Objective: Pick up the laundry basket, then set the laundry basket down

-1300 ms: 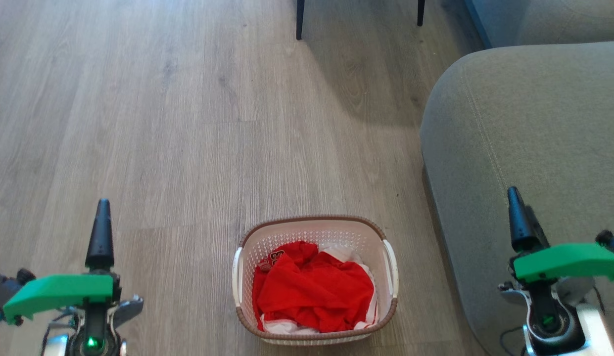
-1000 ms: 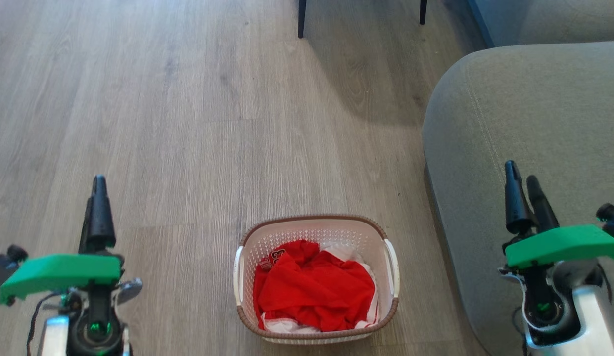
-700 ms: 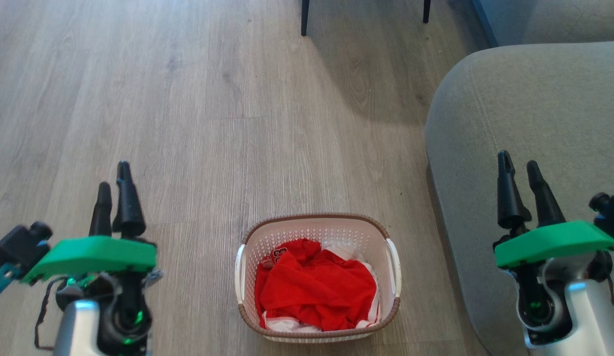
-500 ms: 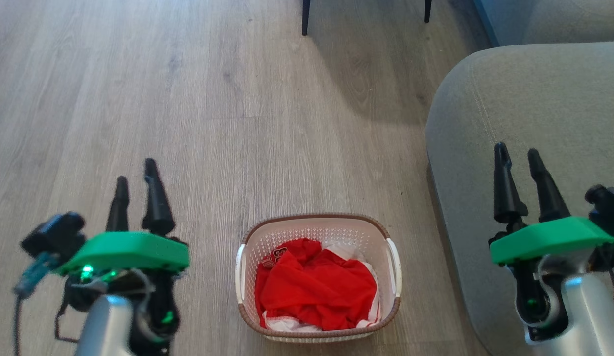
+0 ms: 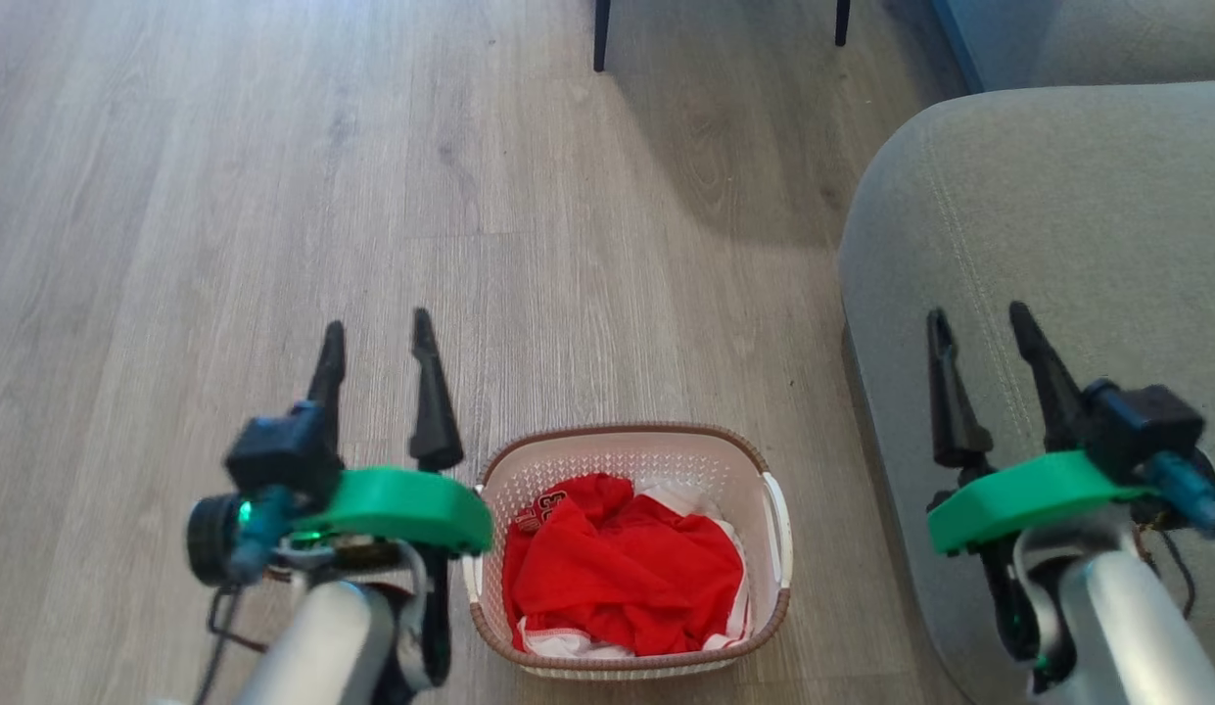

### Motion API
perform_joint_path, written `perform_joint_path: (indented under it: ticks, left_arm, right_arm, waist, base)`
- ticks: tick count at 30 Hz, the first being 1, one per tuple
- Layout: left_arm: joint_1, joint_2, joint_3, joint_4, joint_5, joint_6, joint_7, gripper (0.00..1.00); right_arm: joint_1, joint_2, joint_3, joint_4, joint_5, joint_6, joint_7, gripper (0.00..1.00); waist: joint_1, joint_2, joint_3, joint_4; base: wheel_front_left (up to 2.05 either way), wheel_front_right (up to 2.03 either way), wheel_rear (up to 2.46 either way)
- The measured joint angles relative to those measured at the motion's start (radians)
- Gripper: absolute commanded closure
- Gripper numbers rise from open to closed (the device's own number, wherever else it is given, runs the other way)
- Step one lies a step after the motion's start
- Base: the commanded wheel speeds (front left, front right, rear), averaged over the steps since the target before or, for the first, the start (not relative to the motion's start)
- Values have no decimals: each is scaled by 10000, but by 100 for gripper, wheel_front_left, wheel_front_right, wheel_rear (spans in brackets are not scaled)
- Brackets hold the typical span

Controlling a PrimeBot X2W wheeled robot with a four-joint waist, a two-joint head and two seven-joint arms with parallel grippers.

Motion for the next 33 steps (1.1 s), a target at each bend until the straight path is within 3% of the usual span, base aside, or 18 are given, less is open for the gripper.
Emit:
perform_joint_path:
  ticks: [4,8,14,18,22,30,33]
  left_arm:
    - [-219,282,-888,42,420,606,-98,0]
    - [-242,410,-1356,196,554,934,-188,0]
    - [-323,391,-1476,207,834,909,-410,0]
    - [-430,276,-1344,-222,1103,556,-523,0]
    - [-306,-75,-813,-270,1106,-105,-625,0]
    - [292,-570,368,715,1285,-1929,-880,0]
    - [297,-610,662,932,1453,-2257,-966,0]
  right_arm:
    - [-9,-36,268,-50,-554,0,-90,0]
    - [35,86,136,245,-732,0,-205,0]
    - [12,67,297,-25,-1480,0,-359,0]
    - [12,61,447,-180,-2006,0,-510,0]
    - [16,69,539,-167,-2150,0,-619,0]
    - [33,75,591,433,-2583,0,-861,0]
    - [34,117,571,859,-2704,0,-932,0]
  waist:
    - [0,0,5,-17]
    - [0,0,-16,-32]
    - [0,0,4,-33]
    - [0,0,32,-28]
    - [0,0,14,-23]
    - [0,0,-57,-62]
    - [0,0,-78,-79]
  base:
    - [0,0,0]
    - [0,0,0]
    - [0,0,0]
    - [0,0,0]
    - [0,0,0]
    - [0,0,0]
    - [0,0,0]
